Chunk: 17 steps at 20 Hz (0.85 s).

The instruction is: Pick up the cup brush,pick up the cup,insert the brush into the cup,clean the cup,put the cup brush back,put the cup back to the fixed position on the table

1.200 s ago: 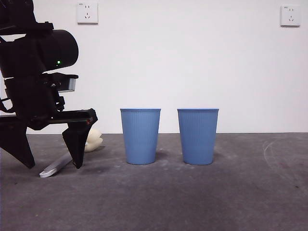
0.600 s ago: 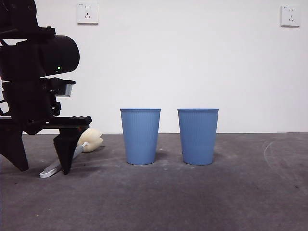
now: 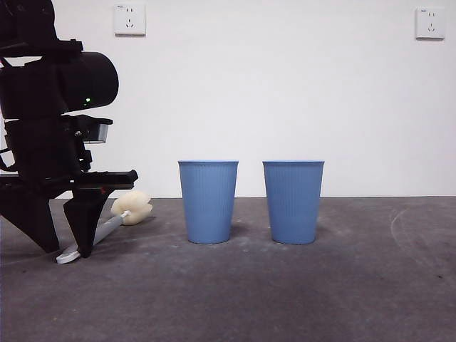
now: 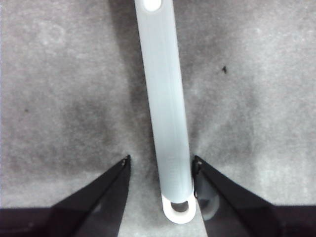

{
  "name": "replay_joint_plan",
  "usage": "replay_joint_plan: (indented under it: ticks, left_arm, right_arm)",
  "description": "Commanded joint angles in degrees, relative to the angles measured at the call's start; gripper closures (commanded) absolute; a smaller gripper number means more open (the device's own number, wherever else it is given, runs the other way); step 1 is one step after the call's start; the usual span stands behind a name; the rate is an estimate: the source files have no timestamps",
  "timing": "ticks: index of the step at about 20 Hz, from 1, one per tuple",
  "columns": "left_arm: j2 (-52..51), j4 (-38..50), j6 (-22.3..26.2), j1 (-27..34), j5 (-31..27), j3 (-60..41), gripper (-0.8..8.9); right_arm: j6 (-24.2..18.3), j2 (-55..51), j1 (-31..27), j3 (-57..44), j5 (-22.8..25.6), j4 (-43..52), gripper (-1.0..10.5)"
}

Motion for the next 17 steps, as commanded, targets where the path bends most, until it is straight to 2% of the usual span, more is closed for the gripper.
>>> replay_joint_plan:
  ticks: [1,4,10,12,14,17]
  left_arm:
    - [0.7,-0.8,-0.7,-0.2,3.4,-0.3,6.03]
    - [0.6,-0.9,-0.7,-0.4,5.6,0.1,6.03]
    - [0.6,-1.6,-0.7,-0.7,3.0,0.1,6.16]
    - [0.6,-1.7,-0.7,-0.7,2.0,0.1,7.0]
    - [0.6,-1.5,-0.7,-0.9,2.0,0.1,7.04]
    - [0.6,-1.9,-0.3,-0.9,0.5,0.1,8.23]
  right_arm:
    - [0.5,0.0,0.0,0.3,-0.2,0.3,3.5]
    - [0.5,0.0,0.0,0.3,-0.2,0.3,3.5]
    - [0.5,0.0,0.0,0.3,-0.2,0.3,3.5]
    - [0.5,0.0,0.0,0.3,-0.2,0.3,3.5]
    - [0.5,0.0,0.0,0.3,-0.2,0.3,3.5]
    - [0.5,0.0,0.0,0.3,-0.2,0.3,3.5]
